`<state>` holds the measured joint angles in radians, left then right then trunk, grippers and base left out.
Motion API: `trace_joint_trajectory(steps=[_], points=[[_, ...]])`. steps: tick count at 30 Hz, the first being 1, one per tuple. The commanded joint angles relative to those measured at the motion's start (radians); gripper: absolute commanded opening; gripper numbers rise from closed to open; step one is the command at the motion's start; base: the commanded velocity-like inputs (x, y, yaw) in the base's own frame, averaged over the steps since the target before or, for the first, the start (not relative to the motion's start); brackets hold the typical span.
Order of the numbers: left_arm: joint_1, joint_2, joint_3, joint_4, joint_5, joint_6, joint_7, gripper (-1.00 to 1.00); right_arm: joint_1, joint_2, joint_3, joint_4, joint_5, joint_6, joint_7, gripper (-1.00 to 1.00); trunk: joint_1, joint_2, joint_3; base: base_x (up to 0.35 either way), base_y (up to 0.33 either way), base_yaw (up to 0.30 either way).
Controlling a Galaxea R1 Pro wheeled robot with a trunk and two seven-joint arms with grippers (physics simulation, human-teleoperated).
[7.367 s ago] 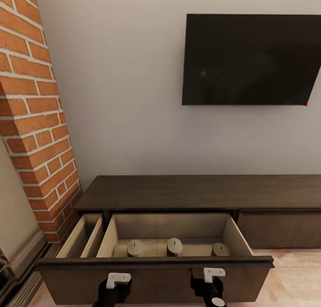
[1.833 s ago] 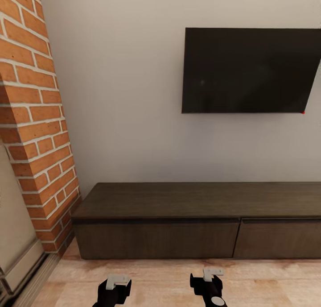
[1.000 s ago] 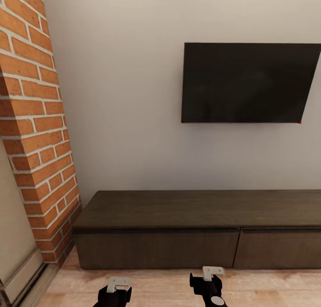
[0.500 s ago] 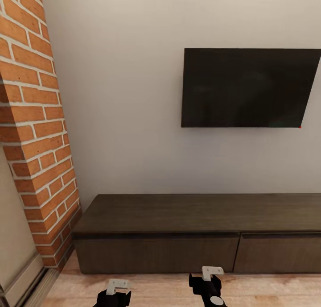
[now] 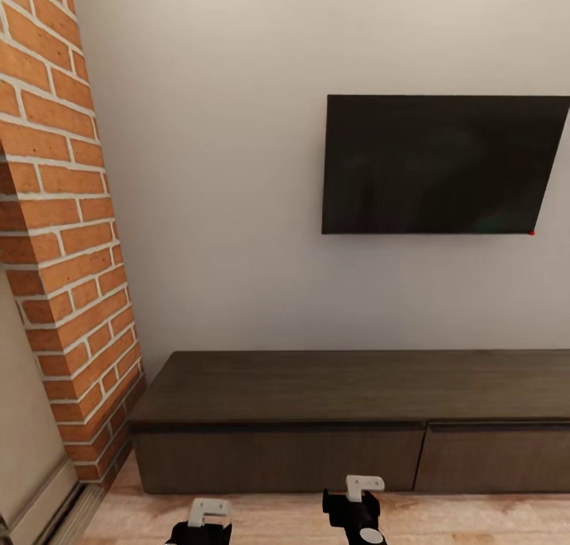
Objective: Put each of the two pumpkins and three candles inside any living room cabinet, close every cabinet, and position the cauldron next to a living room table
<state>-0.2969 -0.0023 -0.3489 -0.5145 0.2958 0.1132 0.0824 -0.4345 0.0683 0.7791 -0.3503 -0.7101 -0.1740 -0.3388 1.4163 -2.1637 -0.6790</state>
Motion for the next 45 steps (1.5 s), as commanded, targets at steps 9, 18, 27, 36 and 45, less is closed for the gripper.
trace_joint_trajectory(steps=[9,18,27,36,45], points=[[0.001,0.004,0.001,-0.031,0.012,0.056,0.008,1.0,0.0,-0.001,0.01,0.001,-0.008,-0.005,-0.004,1.0,-0.035,0.063,0.027,0.0,0.0,0.0],[0.0,0.004,0.002,-0.032,0.01,0.076,0.009,1.0,0.0,-0.001,0.012,0.001,-0.006,-0.006,-0.005,1.0,-0.069,0.126,0.055,0.0,0.0,0.0],[0.0,0.004,0.001,-0.033,0.011,0.088,0.01,1.0,0.0,0.0,0.01,0.001,-0.006,-0.005,-0.014,1.0,-0.104,0.189,0.084,0.0,0.0,0.0],[-0.001,0.001,0.001,-0.029,0.01,0.089,0.012,1.0,0.0,-0.004,0.003,0.003,-0.006,-0.001,-0.011,1.0,-0.138,0.252,0.112,0.0,0.0,0.0],[-0.001,0.001,-0.002,-0.026,0.008,0.089,0.016,1.0,-0.001,0.0,0.002,0.039,-0.009,0.049,-0.011,1.0,-0.173,0.315,0.14,0.0,0.0,0.0]])
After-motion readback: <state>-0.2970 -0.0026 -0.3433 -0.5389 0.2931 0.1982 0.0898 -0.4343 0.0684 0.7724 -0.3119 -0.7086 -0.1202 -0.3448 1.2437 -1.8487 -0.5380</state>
